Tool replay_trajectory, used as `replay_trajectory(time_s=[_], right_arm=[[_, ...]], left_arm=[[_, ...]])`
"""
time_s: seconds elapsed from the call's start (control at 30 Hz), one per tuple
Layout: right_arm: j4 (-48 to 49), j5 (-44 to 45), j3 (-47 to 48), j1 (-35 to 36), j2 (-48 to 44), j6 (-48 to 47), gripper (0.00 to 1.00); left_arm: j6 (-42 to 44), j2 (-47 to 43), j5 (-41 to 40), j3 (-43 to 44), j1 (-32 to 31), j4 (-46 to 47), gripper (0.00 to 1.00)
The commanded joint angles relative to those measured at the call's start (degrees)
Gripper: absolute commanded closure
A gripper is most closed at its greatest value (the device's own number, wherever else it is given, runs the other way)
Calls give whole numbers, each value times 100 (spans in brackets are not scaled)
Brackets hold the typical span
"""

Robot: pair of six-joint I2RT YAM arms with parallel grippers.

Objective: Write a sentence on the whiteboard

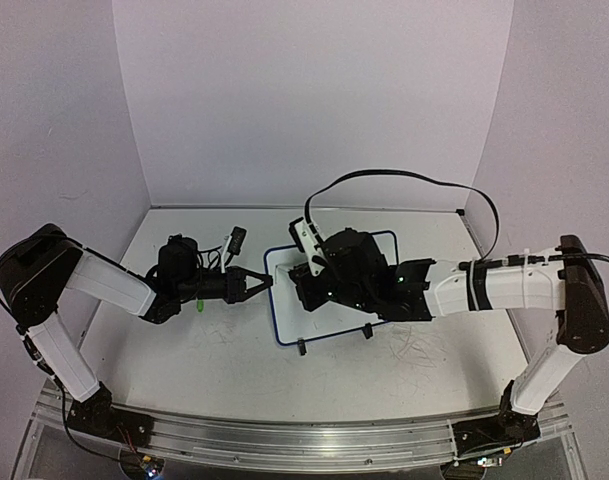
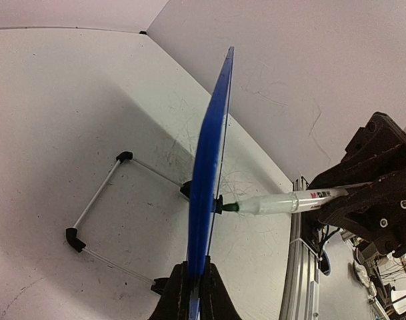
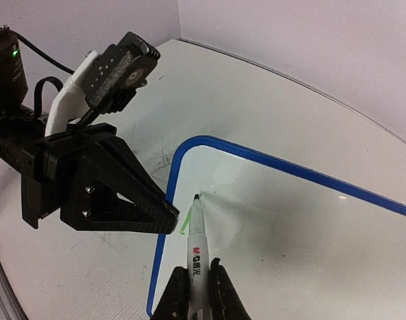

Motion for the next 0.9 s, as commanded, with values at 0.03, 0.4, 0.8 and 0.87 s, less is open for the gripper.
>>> replay_trajectory(time_s=[0.03,0.4,0.8,0.87], right_arm=[[95,97,256,-56,88,-7,100],[-16,182,248,-92,162,50,100],[-195,345,122,-94,90,163,100],[-215,313,75,-88,53,196,100]], left_arm=[[-7,-23,191,88,-64,188,100],[-7,2,232,121,-64,184,100],[-5,2,235,124,-62,184,100],[-5,1,232,124,-64,187,100]])
